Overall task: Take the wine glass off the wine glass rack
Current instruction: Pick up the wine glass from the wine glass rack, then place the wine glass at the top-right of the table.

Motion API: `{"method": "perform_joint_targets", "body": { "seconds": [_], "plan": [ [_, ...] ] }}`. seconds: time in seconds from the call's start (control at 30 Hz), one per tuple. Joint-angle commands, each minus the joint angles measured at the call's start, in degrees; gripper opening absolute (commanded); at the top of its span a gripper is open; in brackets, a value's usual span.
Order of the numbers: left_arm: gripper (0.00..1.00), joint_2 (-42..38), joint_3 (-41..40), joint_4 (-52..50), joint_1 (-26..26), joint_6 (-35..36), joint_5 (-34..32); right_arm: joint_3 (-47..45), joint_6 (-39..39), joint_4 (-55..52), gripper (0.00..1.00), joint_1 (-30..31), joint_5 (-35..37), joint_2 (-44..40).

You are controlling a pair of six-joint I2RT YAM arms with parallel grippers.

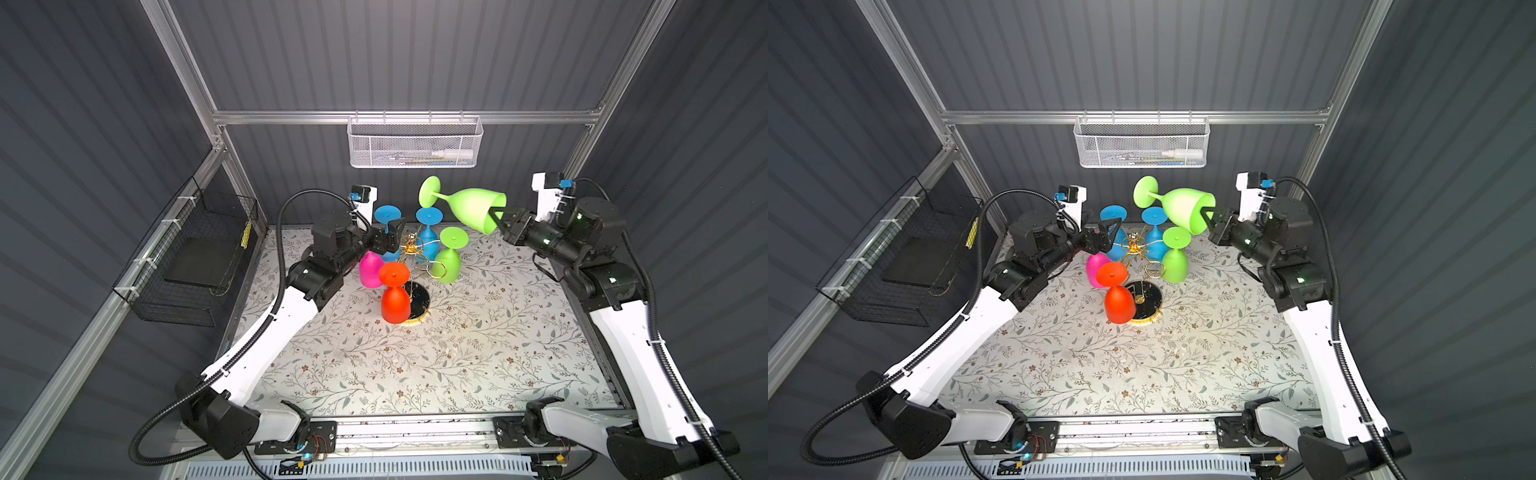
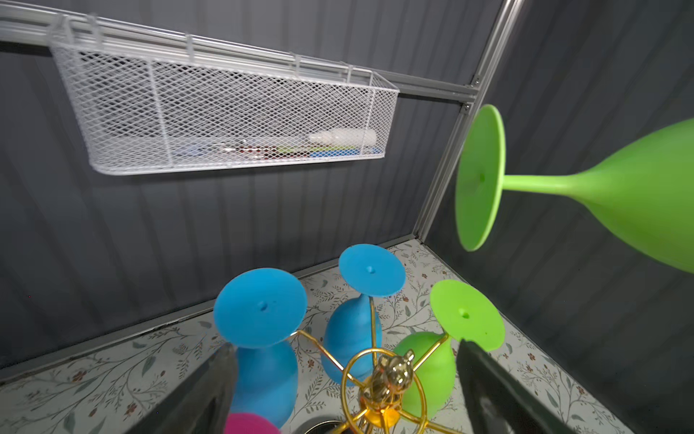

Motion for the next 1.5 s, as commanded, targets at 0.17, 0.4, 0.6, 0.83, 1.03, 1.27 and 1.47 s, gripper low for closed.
{"method": "perform_joint_targets", "body": {
  "seconds": [0.17, 0.4, 0.6, 0.83, 1.03, 1.27, 1.47],
  "plan": [
    [1.0, -6.5, -1.8, -5.8, 2.4, 7.2, -11.8, 5.0, -10.1, -18.0, 0.0, -8.8, 12.1, -4.5],
    [1.0, -10.0, -5.0, -8.0, 11.3, 6.4, -11.8, 4.5, -15.1, -27.0, 0.0, -9.8, 20.3, -4.9],
    [1.0, -10.5, -8.7, -5.8, 19.1, 0.3, -5.5, 4.8, -18.1, -30.8, 0.0, -9.7, 25.4, -2.4],
    [1.0, -10.0, -16.9, 1.5, 23.0, -2.4, -5.2, 5.1, -19.7, -32.5, 0.0, -7.1, 28.7, 4.9],
    [1.0, -11.1, -22.7, 8.3, 24.4, -1.8, -4.2, 8.1, -20.9, -34.1, 0.0, -5.8, 30.0, 10.9],
    [1.0, -11.8, -25.7, 9.7, 24.5, -1.4, -4.2, 14.5, -21.6, -34.9, 0.0, -4.1, 30.6, 19.6],
    [1.0, -13.2, -26.3, 8.9, 24.5, -0.3, -2.3, 20.7, -22.4, -36.6, 0.0, -3.6, 29.7, 27.9]
  ]
}}
